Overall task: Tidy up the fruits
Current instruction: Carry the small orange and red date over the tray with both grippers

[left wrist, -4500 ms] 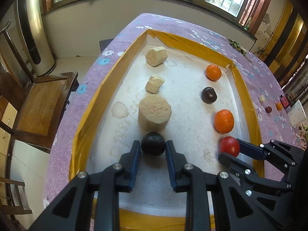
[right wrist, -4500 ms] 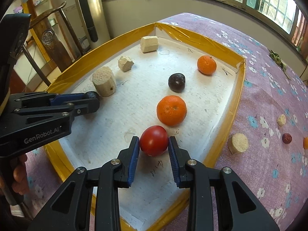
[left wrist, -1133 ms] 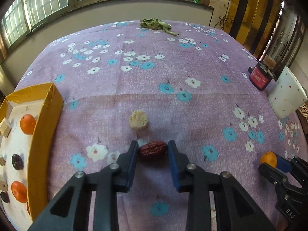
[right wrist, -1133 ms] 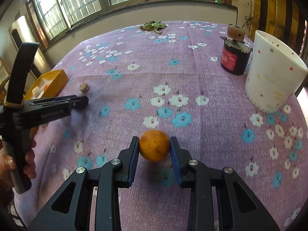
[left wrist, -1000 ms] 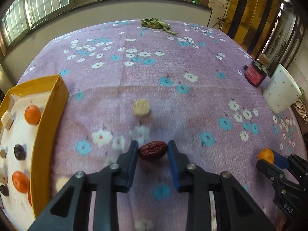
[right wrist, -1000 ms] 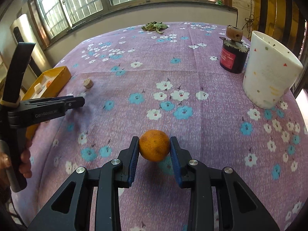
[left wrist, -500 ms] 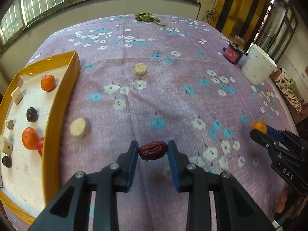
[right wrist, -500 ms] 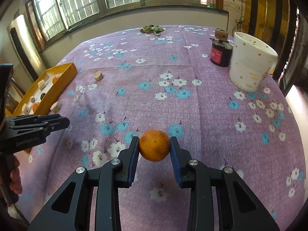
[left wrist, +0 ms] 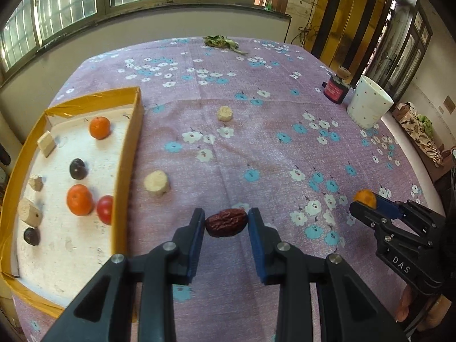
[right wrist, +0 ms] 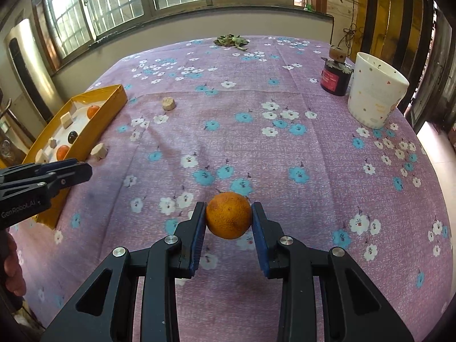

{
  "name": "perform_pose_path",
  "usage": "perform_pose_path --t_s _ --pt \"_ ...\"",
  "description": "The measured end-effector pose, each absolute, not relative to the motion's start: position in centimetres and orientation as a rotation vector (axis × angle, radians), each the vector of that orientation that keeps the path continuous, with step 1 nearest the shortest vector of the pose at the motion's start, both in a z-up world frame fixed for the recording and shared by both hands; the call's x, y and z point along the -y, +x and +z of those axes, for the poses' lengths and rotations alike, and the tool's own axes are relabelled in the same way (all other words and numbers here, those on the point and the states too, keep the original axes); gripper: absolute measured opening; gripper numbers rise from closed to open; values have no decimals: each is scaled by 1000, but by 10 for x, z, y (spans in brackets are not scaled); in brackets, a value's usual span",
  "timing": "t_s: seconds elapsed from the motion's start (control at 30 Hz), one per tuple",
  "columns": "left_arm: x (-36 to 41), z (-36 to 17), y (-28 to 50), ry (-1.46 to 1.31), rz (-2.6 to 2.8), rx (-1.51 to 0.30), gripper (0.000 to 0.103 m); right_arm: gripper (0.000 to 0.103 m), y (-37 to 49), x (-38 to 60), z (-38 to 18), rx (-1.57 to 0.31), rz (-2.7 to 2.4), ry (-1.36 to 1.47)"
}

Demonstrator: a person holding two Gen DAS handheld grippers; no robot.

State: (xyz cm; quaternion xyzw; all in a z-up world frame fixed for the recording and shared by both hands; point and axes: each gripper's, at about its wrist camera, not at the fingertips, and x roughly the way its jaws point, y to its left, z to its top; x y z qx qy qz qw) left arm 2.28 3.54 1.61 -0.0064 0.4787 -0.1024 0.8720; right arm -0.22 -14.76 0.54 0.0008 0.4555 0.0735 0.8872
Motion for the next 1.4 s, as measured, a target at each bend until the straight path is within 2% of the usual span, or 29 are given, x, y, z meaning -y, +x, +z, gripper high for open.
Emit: perform_pose_path --t_s 0.73,1.4 --pt "-116 28 15 -111 -111 -944 34 31 13 84 16 -934 196 -59" --pt "-237 17 -1 -248 94 -939 34 31 36 -29 29 -903 425 -142"
